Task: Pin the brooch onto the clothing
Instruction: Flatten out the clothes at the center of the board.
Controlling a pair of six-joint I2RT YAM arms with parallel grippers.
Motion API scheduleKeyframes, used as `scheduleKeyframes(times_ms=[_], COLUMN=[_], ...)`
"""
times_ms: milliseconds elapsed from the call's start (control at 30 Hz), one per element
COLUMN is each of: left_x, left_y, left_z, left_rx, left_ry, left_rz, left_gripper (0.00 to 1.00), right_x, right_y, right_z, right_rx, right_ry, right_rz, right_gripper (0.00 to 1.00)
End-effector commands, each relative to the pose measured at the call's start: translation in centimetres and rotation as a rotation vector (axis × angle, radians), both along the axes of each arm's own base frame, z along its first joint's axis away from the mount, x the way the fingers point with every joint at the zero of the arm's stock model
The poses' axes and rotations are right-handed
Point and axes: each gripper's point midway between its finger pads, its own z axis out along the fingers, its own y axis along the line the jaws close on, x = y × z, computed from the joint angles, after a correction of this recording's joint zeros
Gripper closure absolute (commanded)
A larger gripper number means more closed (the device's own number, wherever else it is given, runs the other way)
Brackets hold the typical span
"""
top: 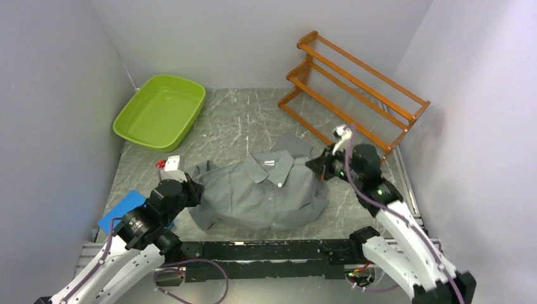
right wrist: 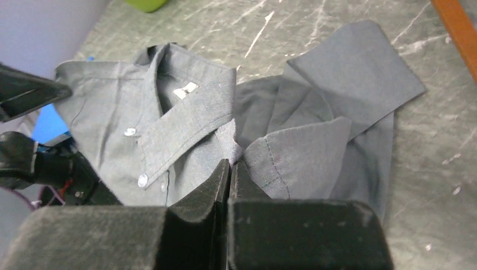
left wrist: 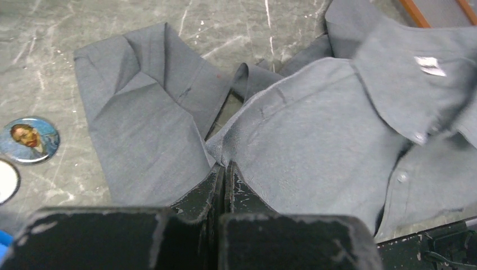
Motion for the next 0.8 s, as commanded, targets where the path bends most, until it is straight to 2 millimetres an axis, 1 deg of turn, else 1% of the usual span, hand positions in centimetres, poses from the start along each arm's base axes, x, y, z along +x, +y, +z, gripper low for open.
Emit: scheduleKeyframes(times_ms=[0,33,67,100,133,167,233,267,333,400,433,533,667,700,767], left_x=[0.2,0.1,0.1,0.0,0.0,-0.1,-0.2,-0.3,-0.4,-0.4,-0.4,-0.4,-0.2,-0.2,-0.1], left_y=[1.8,2.2,2.4,2.8,3.0,3.3,3.5,3.5,3.5,3.3,3.1,2.8,2.2,2.1,2.0], left_z=[1.9,2.0,2.2,2.3,2.5,2.5,2.6,2.6,2.6,2.5,2.5,2.4,1.9,1.7,1.4], left_rx=[-0.022,-0.022,-0.028,-0.029,-0.036,-0.039,-0.051,-0.054,-0.061,-0.062,-0.062,-0.058,-0.045,-0.042,-0.031], left_ry=[-0.041,-0.046,-0.052,-0.058,-0.063,-0.067,-0.078,-0.082,-0.087,-0.087,-0.087,-0.078,-0.054,-0.047,-0.030], left_rz=[0.106,0.122,0.137,0.150,0.162,0.177,0.188,0.186,0.178,0.165,0.158,0.145,0.121,0.116,0.115], left_gripper=[0.97,0.97,0.97,0.97,0.97,0.97,0.97,0.97,0.97,0.97,0.97,0.97,0.97,0.97,0.97], right_x=[-3.9,-4.8,-5.7,-6.6,-7.4,-8.0,-8.6,-8.5,-7.7,-6.7,-6.2,-4.7,-2.7,-2.1,-1.5], right_y=[-1.3,-1.5,-1.6,-1.7,-1.8,-1.8,-2.1,-2.2,-2.6,-2.7,-2.5,-1.1,1.7,2.0,2.9], right_z=[-3.3,-4.9,-5.8,-6.9,-8.0,-8.6,-9.2,-8.8,-7.3,-5.1,-4.3,-2.4,-2.4,-2.8,-3.6], right_rx=[0.130,0.157,0.195,0.222,0.245,0.265,0.285,0.292,0.291,0.274,0.265,0.220,0.142,0.117,0.087], right_ry=[0.129,0.195,0.232,0.283,0.331,0.358,0.362,0.337,0.254,0.149,0.112,0.039,0.101,0.127,0.192], right_rz=[-0.114,-0.144,-0.166,-0.184,-0.198,-0.209,-0.222,-0.226,-0.236,-0.217,-0.195,-0.093,0.076,0.095,0.146], right_gripper=[1.00,1.00,1.00,0.94,0.87,0.73,0.54,0.44,0.23,0.11,0.06,0.04,0.04,0.05,0.09])
